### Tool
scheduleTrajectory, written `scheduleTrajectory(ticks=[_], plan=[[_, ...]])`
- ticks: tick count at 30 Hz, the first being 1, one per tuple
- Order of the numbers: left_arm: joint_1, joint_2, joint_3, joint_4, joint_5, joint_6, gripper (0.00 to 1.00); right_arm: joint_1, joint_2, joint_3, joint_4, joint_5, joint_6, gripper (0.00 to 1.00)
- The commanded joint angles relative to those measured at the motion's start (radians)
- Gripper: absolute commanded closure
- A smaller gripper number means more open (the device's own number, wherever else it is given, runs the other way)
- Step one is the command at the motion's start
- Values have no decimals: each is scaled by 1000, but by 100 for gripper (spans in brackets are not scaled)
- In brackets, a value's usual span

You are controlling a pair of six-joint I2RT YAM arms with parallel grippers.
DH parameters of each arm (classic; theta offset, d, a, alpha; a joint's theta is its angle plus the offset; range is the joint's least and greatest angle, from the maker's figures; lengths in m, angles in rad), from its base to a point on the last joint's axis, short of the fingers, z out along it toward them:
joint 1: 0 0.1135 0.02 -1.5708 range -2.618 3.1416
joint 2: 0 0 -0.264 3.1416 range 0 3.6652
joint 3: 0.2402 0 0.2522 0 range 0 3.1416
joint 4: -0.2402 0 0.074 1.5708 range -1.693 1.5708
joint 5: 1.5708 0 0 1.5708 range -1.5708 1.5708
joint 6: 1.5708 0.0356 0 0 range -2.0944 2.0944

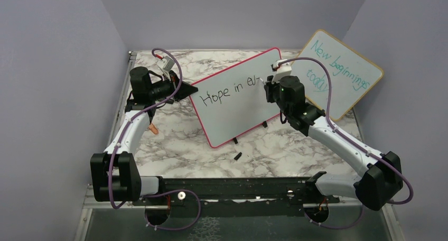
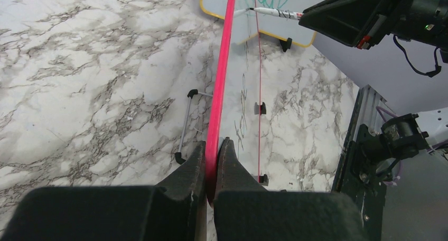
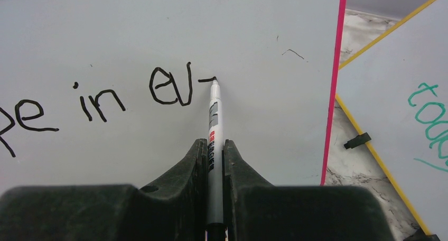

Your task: Write a sentence on the whiteboard

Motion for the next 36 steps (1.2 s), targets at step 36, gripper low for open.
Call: scheduleTrajectory(ticks=[36], plan=[[-11,44,-32,-115,-70,165,100,-8,25,36,85,-78,-10,99]])
